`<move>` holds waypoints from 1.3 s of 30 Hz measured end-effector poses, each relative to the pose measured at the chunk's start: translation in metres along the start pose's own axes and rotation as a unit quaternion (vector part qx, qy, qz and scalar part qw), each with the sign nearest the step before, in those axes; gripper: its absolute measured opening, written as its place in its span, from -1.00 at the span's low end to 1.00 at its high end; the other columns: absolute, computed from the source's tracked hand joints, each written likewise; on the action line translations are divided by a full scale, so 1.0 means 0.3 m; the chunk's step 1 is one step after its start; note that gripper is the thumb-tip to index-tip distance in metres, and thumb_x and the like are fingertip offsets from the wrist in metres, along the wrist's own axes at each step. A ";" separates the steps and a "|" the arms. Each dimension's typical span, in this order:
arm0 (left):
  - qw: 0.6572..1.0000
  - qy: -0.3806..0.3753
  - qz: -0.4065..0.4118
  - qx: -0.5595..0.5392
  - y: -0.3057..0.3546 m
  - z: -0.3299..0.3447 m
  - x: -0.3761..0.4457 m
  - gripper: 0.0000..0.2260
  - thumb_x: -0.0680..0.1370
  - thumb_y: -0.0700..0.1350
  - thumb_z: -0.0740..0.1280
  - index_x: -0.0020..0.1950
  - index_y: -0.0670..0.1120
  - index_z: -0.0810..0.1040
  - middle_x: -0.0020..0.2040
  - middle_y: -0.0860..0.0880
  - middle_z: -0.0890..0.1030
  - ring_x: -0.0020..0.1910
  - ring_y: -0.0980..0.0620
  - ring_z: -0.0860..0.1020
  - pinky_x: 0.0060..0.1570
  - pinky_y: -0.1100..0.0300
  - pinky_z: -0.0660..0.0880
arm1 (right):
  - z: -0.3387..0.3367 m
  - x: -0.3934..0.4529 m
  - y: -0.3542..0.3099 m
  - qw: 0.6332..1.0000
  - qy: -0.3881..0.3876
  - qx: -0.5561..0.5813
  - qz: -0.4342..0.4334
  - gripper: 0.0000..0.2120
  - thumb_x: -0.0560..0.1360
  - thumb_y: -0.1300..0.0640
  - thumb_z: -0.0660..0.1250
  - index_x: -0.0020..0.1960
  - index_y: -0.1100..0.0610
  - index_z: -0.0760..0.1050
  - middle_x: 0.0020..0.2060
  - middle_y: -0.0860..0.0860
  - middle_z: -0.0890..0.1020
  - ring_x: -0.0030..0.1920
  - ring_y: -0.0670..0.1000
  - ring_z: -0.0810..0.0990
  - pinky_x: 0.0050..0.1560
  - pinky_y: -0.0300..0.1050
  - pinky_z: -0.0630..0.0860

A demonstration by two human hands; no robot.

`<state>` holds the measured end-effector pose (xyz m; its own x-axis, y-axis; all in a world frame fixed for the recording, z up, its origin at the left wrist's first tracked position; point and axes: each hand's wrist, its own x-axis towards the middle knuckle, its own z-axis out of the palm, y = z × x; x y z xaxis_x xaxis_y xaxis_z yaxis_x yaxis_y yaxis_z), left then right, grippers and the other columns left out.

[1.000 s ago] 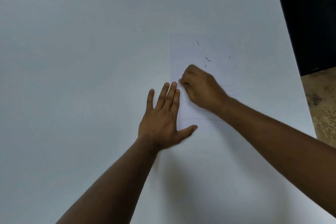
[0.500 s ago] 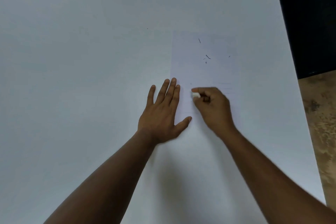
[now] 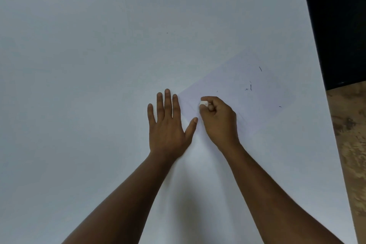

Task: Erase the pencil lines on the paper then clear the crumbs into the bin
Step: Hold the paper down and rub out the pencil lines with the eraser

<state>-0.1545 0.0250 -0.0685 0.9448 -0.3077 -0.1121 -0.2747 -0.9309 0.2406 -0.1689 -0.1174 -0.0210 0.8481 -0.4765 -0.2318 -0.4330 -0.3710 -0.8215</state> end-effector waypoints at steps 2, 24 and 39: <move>1.000 -0.001 0.007 0.014 -0.002 0.002 0.000 -0.22 0.63 0.38 -0.13 0.69 -0.12 -0.06 0.69 -0.12 -0.13 0.66 -0.12 -0.21 0.60 -0.23 -0.14 | 0.005 0.016 -0.020 0.992 -0.033 -0.084 -0.087 -0.82 0.60 0.11 0.32 0.17 0.09 0.60 -0.10 -0.10 0.67 -0.14 -0.17 0.60 -0.08 -0.40 0.50; 0.999 0.005 0.038 0.024 0.000 -0.003 -0.002 -0.23 0.63 0.39 -0.07 0.68 -0.10 0.06 0.69 -0.03 0.00 0.66 -0.13 -0.15 0.57 -0.31 -0.15 | -0.002 0.151 -0.022 0.952 -0.046 -0.201 -0.227 -0.87 0.57 0.17 0.28 -0.04 0.22 0.55 -0.29 0.08 0.63 -0.29 0.12 0.58 -0.24 -0.06 0.48; 0.999 -0.001 0.037 0.018 0.000 -0.006 -0.004 -0.20 0.62 0.40 -0.06 0.68 -0.12 0.05 0.69 -0.06 -0.01 0.66 -0.14 -0.14 0.57 -0.32 -0.12 | 0.026 0.166 -0.054 0.940 -0.083 -0.207 -0.258 -0.85 0.58 0.13 0.26 0.01 0.20 0.55 -0.21 0.09 0.66 -0.21 0.14 0.61 -0.16 -0.02 0.53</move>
<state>-0.1554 0.0258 -0.0667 0.9216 -0.3756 -0.0976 -0.3492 -0.9124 0.2136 -0.1173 -0.1289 -0.0235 0.9990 -0.0295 0.0347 -0.0038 -0.8132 -0.5820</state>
